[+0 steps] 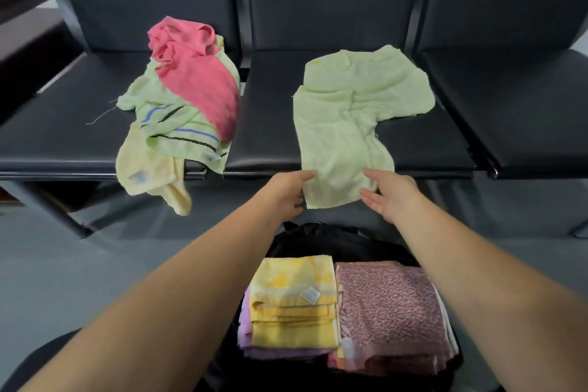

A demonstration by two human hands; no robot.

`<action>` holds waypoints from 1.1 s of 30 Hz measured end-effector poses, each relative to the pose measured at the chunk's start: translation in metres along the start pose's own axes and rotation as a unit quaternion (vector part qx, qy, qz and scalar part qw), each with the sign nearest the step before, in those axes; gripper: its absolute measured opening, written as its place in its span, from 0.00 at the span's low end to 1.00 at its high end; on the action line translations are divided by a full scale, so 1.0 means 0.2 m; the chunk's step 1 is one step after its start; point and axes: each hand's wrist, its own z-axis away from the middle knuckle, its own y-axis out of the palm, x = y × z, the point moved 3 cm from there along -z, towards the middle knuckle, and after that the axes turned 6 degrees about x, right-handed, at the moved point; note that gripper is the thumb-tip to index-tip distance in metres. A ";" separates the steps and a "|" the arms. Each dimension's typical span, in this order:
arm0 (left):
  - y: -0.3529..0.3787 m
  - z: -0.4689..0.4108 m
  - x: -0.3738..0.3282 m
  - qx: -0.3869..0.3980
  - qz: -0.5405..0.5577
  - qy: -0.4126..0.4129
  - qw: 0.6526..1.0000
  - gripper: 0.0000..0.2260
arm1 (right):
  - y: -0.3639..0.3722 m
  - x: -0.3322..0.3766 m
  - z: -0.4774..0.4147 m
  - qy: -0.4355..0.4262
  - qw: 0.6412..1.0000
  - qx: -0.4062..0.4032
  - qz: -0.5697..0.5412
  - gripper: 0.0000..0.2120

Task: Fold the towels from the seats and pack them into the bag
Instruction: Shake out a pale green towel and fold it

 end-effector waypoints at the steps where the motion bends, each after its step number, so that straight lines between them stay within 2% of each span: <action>1: 0.02 0.00 0.01 0.003 0.007 -0.006 1.000 0.24 | 0.00 0.00 -0.01 0.008 1.000 0.015 -0.002 0.18; 4: 0.05 -0.02 0.06 -0.011 0.009 -0.014 1.000 0.17 | -0.01 -0.02 -0.03 0.035 0.997 0.048 0.048 0.12; 6: 0.06 -0.01 0.06 -0.026 0.003 -0.003 1.000 0.09 | -0.01 -0.02 -0.01 0.033 0.992 0.058 0.107 0.13; 9: 0.10 0.04 0.02 -0.009 0.000 0.038 0.999 0.08 | -0.02 0.02 0.04 -0.010 0.983 0.074 0.166 0.16; 11: 0.12 0.11 -0.01 -0.002 -0.029 0.070 0.997 0.09 | -0.05 0.07 0.09 -0.067 0.982 0.084 0.153 0.15; 14: 0.11 0.21 -0.06 -0.022 -0.075 0.130 0.988 0.08 | -0.11 0.14 0.20 -0.114 0.986 0.109 0.055 0.09; 16: 0.10 0.29 -0.09 -0.021 -0.037 0.174 0.984 0.08 | -0.16 0.19 0.29 -0.131 0.983 0.128 0.013 0.08; 21: 0.10 0.54 -0.17 0.023 0.070 0.221 0.972 0.09 | -0.24 0.28 0.50 -0.163 0.967 0.196 -0.012 0.11; 25: 0.04 0.67 -0.22 0.037 0.146 0.247 0.957 0.11 | -0.30 0.32 0.64 -0.174 0.946 0.257 0.090 0.11; 28: 0.03 0.76 -0.23 0.088 0.116 0.270 0.952 0.15 | -0.34 0.29 0.71 -0.206 0.927 0.239 0.204 0.05; 31: 0.04 0.81 -0.21 0.108 0.059 0.303 0.945 0.33 | -0.35 0.28 0.75 -0.269 0.903 0.168 0.289 0.12; 33: 0.06 0.85 -0.21 0.107 0.010 0.317 0.942 0.28 | -0.35 0.28 0.79 -0.297 0.888 0.111 0.333 0.16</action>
